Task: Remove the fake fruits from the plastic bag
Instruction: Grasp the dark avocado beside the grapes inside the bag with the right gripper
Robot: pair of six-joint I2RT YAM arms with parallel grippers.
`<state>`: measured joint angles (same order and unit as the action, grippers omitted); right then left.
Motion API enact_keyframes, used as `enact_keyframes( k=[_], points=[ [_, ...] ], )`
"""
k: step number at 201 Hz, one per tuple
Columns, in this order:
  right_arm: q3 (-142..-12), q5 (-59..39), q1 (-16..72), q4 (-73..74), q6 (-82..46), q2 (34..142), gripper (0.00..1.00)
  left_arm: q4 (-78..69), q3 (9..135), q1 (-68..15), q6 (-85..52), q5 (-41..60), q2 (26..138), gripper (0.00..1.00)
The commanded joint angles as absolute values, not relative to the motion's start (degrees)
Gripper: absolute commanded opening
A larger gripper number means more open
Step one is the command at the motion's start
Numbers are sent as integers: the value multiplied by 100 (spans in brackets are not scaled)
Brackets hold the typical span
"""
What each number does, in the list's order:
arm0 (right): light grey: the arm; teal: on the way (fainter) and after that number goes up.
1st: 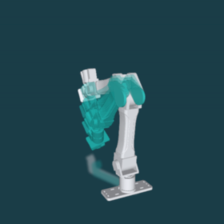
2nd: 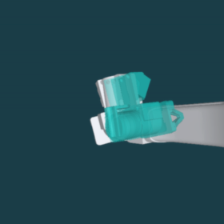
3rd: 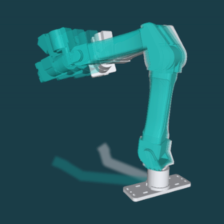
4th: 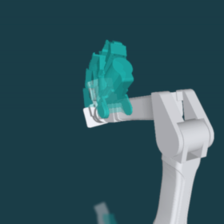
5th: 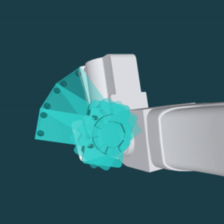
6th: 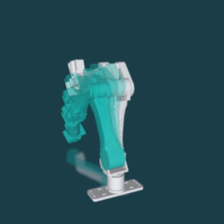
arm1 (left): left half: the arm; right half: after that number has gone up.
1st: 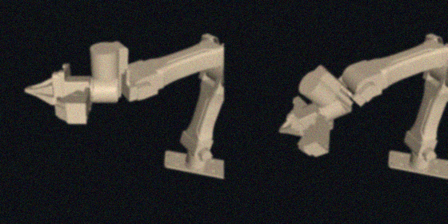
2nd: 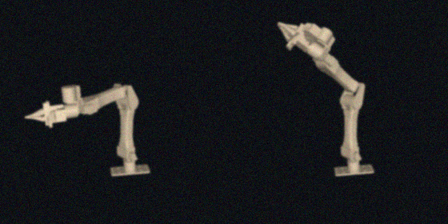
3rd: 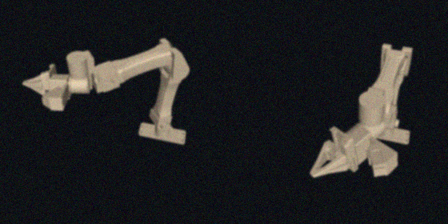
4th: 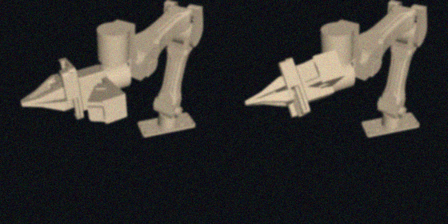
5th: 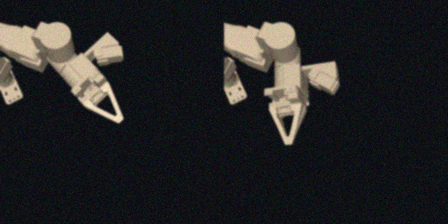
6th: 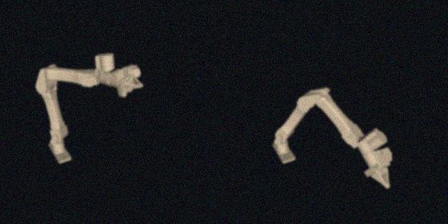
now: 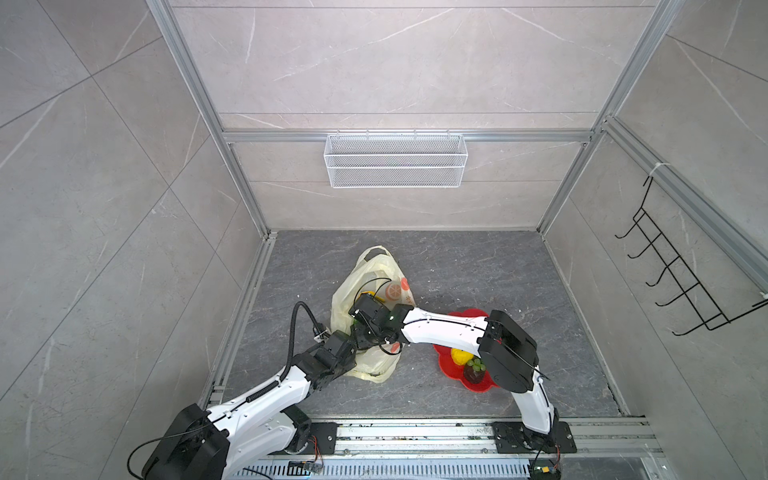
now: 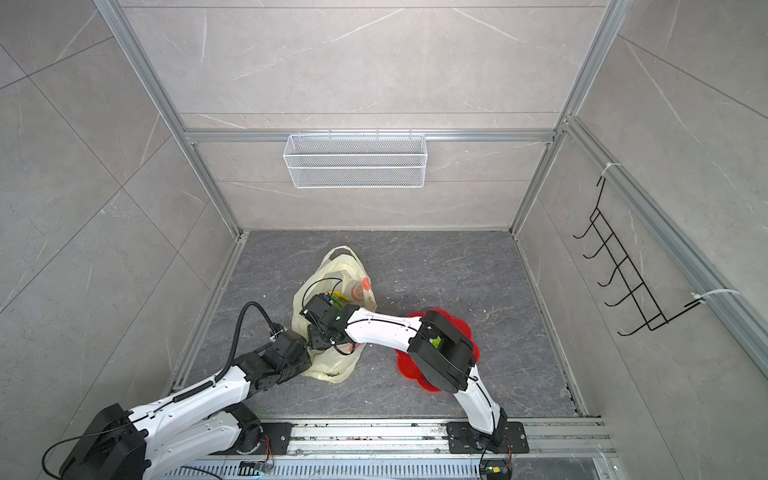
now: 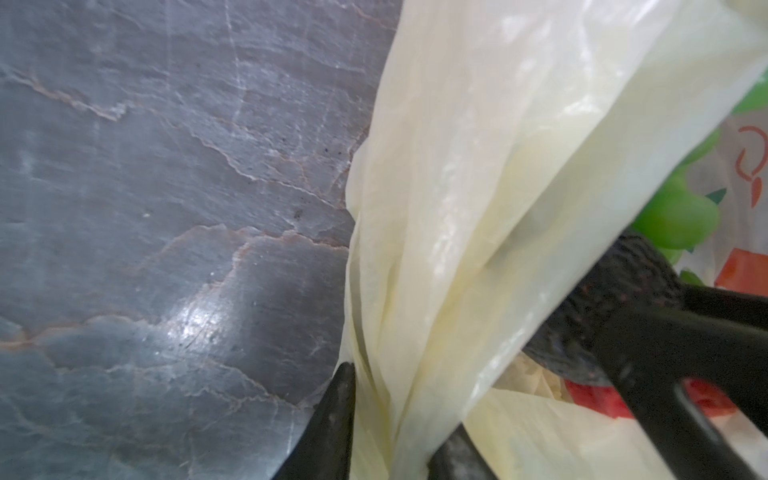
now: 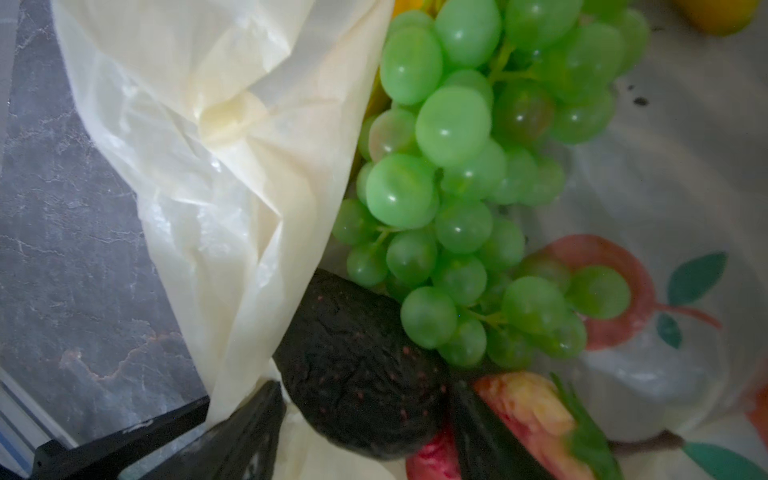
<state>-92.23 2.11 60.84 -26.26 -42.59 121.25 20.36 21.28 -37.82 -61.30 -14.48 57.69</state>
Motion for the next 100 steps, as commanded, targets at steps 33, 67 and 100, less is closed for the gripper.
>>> enact_keyframes(
  k=[33, 67, 100],
  points=[
    [-9608, 273, 6117, -2961, -4157, 12591, 68, 1964, 2015, -3644, -6249, -1389, 5656, 27],
    [-9812, 275, 6117, -3067, -4098, 12802, 73, 1952, 2012, -3621, -6240, -1371, 5659, 26],
    [-9921, 176, 6116, -3111, -4096, 12920, 75, 1955, 2013, -3607, -6239, -1389, 5640, 26]
  ],
)
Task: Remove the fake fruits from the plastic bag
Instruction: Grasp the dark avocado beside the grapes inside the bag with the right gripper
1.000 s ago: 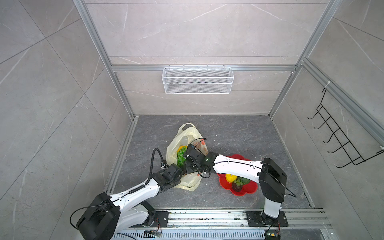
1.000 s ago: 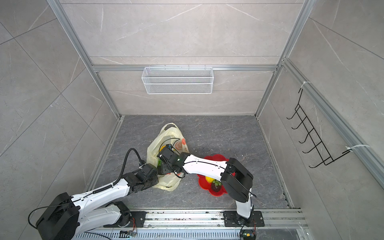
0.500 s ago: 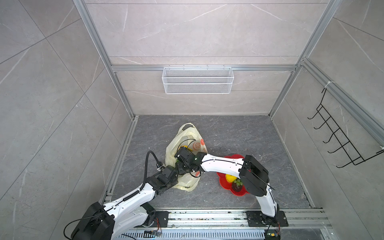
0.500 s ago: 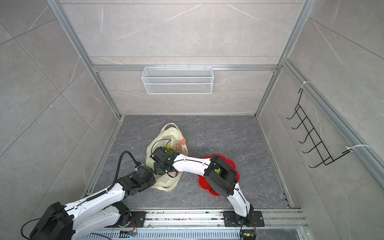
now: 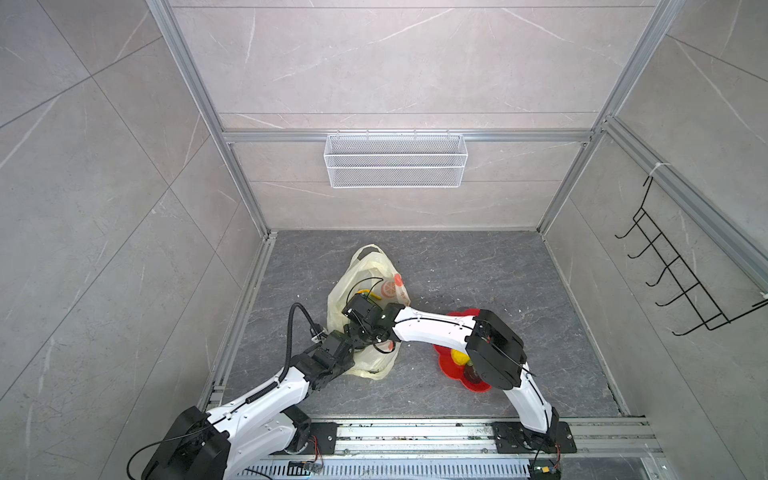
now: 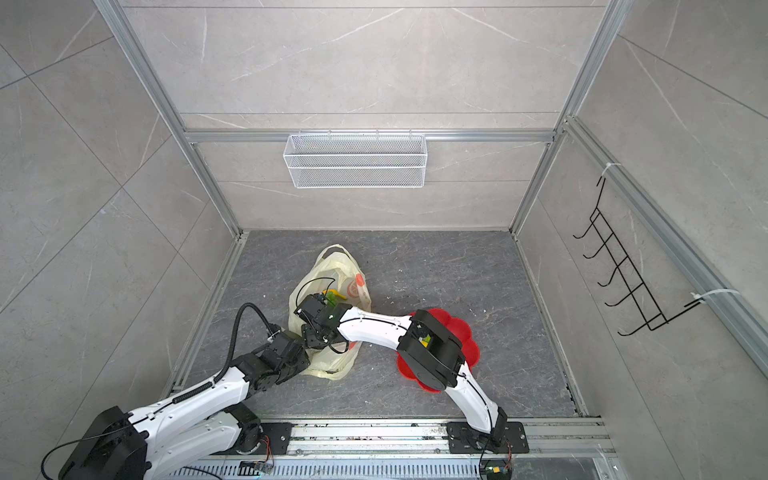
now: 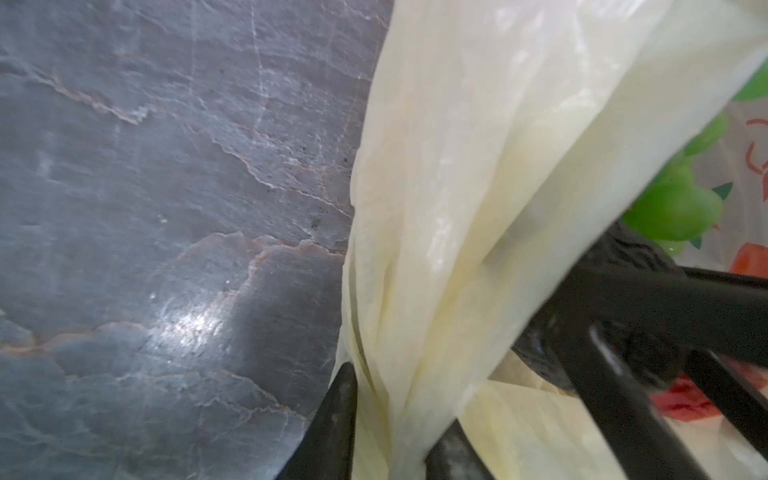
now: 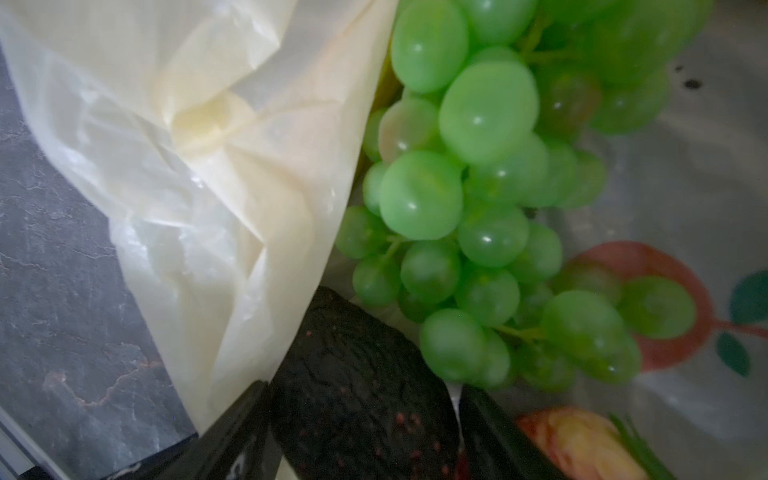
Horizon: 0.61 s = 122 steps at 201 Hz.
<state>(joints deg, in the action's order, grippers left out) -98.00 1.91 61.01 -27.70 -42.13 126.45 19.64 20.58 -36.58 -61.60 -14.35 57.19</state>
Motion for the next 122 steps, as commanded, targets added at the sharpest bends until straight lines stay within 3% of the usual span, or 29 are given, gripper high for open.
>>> enact_keyframes(
  k=[1, 60, 122],
  points=[
    [-9922, 176, 6117, -3111, -4096, 12920, 75, 1958, 2013, -3605, -6235, -1389, 5637, 26],
    [-9697, 136, 6134, -2929, -4061, 12516, 59, 1977, 2029, -3604, -6208, -1416, 5662, 26],
    [-9540, 206, 6152, -2862, -4017, 12123, 54, 2013, 2087, -3595, -6161, -1482, 5678, 26]
  ],
)
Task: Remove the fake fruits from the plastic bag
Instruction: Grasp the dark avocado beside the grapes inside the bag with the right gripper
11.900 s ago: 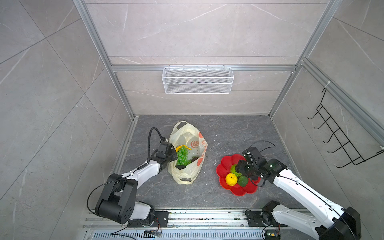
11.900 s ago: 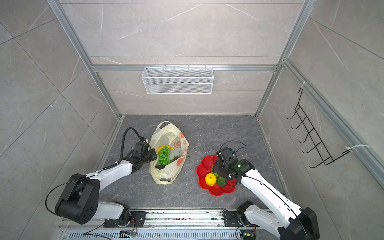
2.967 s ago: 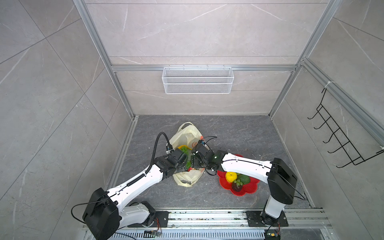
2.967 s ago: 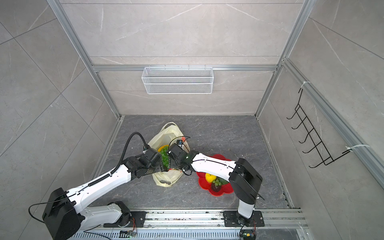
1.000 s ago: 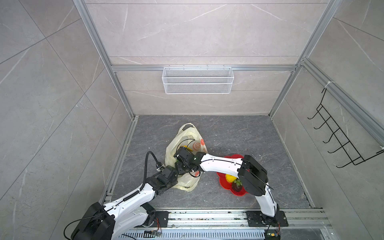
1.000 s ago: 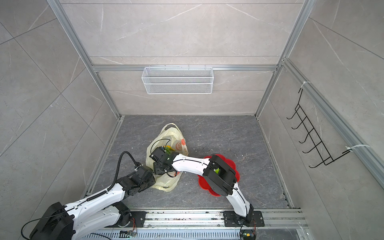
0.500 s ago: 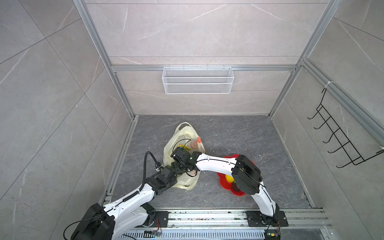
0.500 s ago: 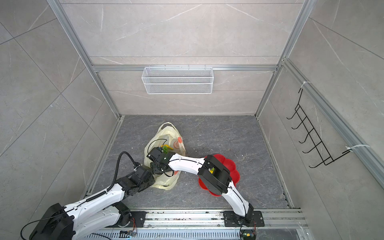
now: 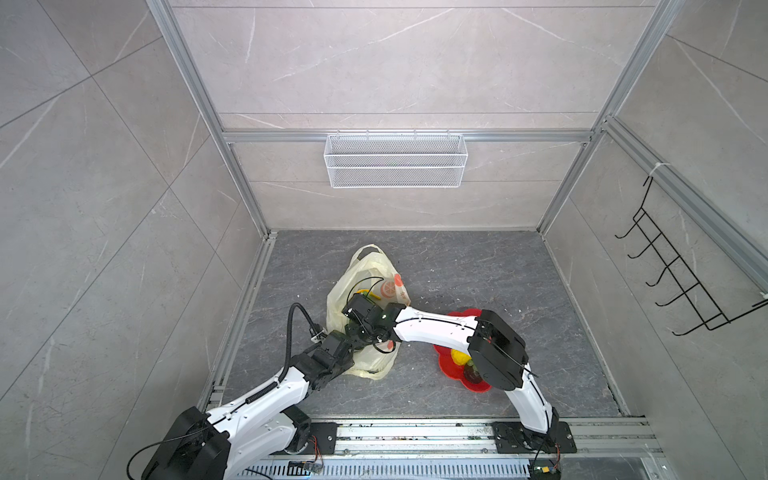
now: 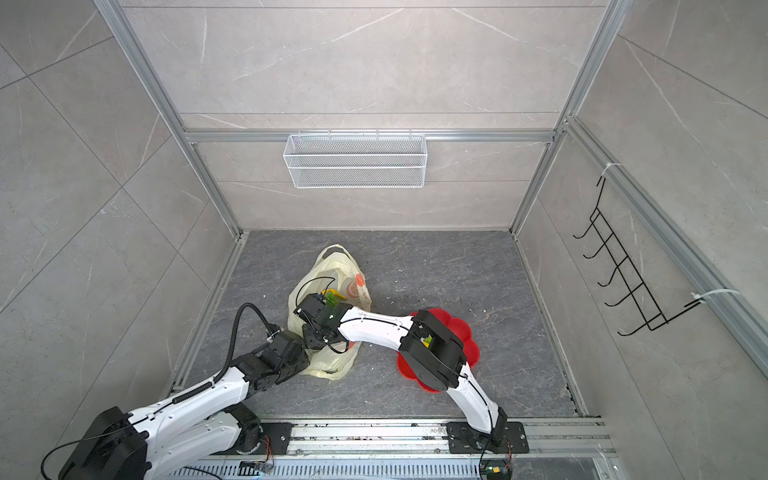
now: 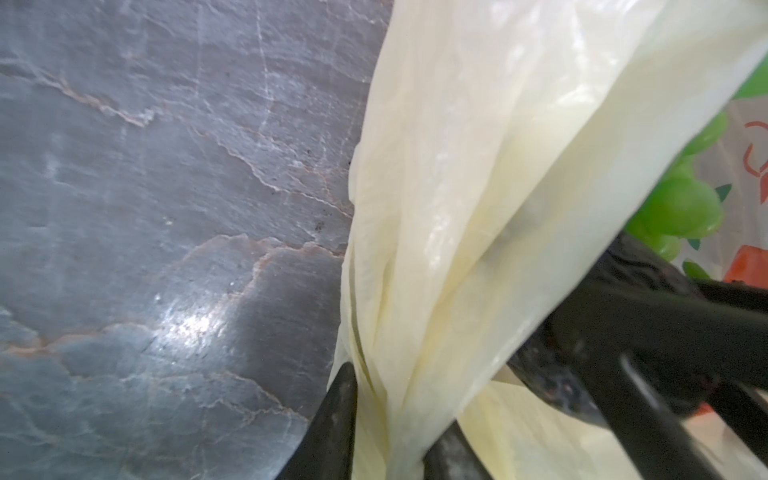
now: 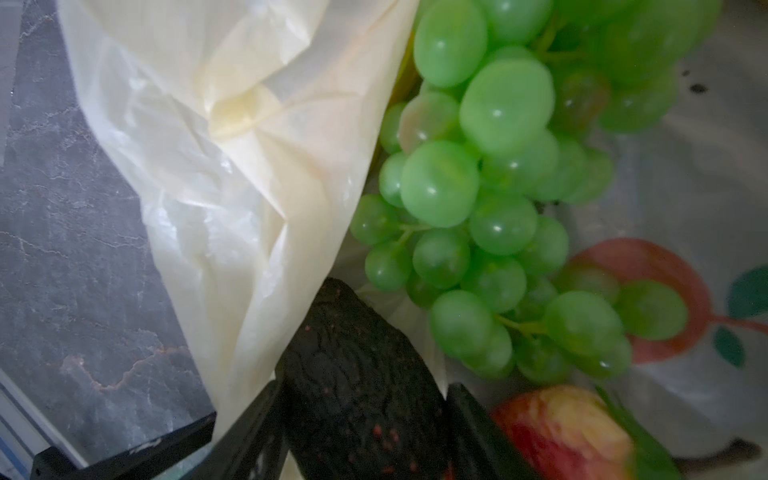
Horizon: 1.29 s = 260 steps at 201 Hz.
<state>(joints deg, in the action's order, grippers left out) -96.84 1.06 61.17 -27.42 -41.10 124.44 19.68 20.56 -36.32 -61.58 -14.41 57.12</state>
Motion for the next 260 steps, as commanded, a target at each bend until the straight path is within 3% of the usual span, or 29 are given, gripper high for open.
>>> enact_keyframes(
  k=[1, 44, 112, 170, 260],
  points=[
    [-9538, 204, 6152, -2859, -4012, 12122, 54, 2008, 2085, -3590, -6161, -1475, 5678, 26],
    [-9496, 85, 6152, -2782, -4020, 12317, 54, 1994, 2087, -3582, -6145, -1468, 5669, 26],
    [-9605, -393, 6152, -2593, -3955, 12895, 68, 2005, 2118, -3578, -6120, -1456, 5651, 26],
    [-9565, -227, 6150, -2619, -3893, 12578, 55, 2004, 2155, -3576, -6091, -1468, 5718, 26],
    [-9489, 267, 6130, -2848, -3675, 11726, 53, 1648, 2449, -3194, -5523, -1256, 6106, 22]
  ],
)
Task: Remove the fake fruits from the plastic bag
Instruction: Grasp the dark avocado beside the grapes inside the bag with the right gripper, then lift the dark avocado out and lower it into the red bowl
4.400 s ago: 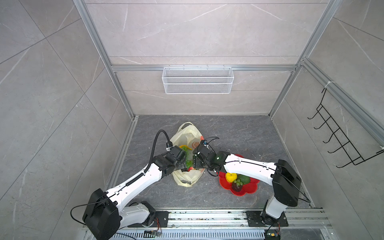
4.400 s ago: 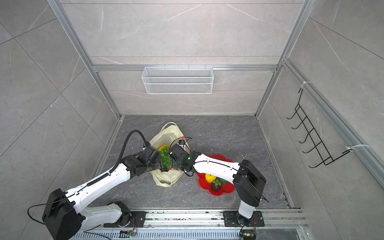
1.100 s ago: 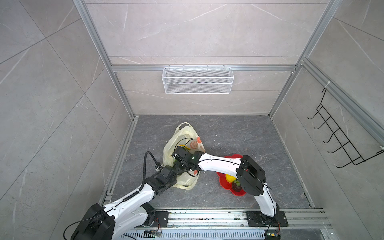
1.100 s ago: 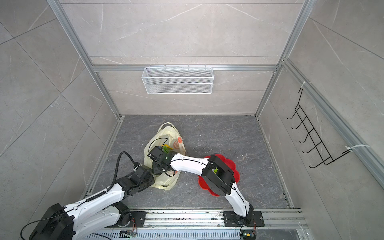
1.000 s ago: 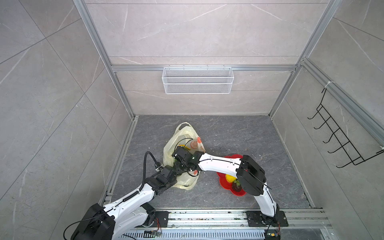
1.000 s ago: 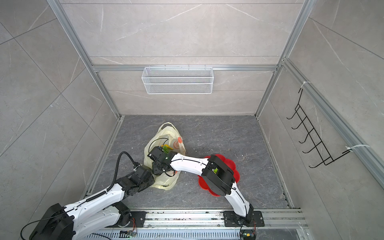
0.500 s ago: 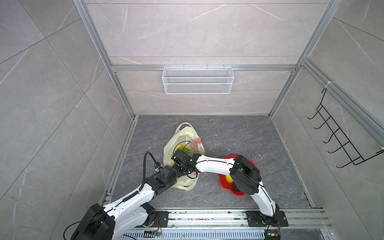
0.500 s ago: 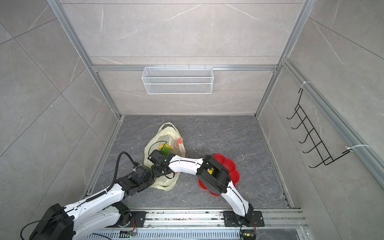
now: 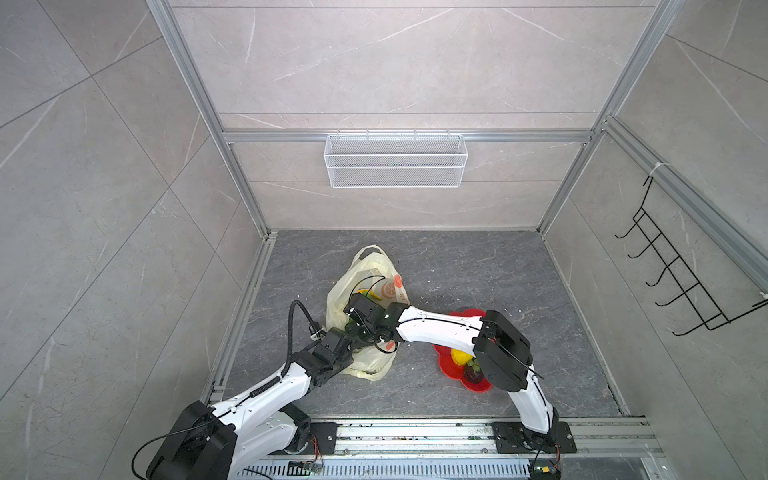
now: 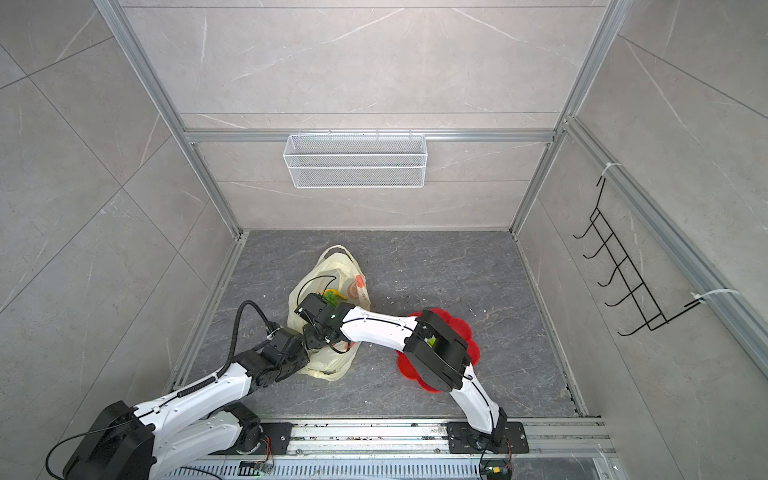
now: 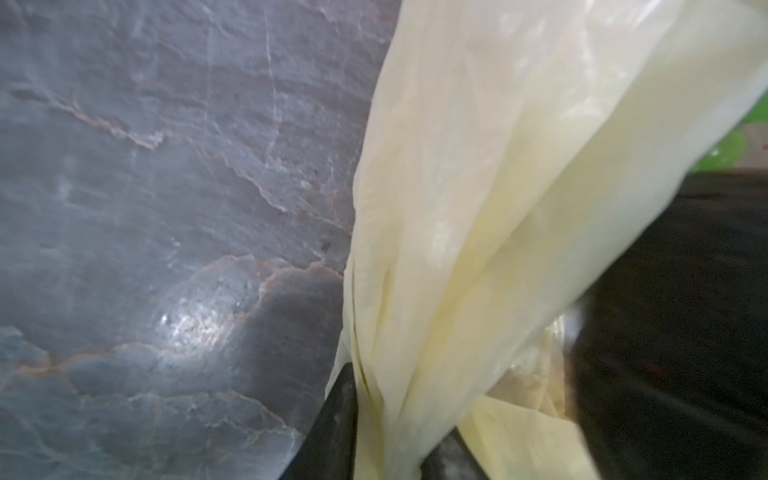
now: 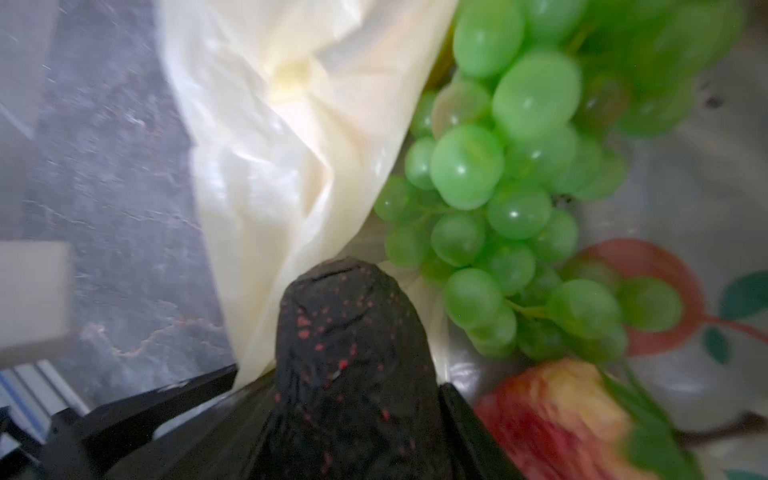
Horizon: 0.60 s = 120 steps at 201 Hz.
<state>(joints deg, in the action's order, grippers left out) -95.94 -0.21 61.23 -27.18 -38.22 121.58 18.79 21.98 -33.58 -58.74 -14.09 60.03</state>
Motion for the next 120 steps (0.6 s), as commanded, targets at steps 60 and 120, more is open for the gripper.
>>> enact_keyframes(
  k=[60, 120],
  points=[
    [-8975, 480, 5878, -2869, -3691, 10956, 53, 1310, 2968, -2810, -4660, -1090, 6664, 12],
    [-7780, 1183, 5285, -3373, -3669, 9580, 53, 1171, 3704, -2619, -3590, -1236, 7271, 0]
  ],
)
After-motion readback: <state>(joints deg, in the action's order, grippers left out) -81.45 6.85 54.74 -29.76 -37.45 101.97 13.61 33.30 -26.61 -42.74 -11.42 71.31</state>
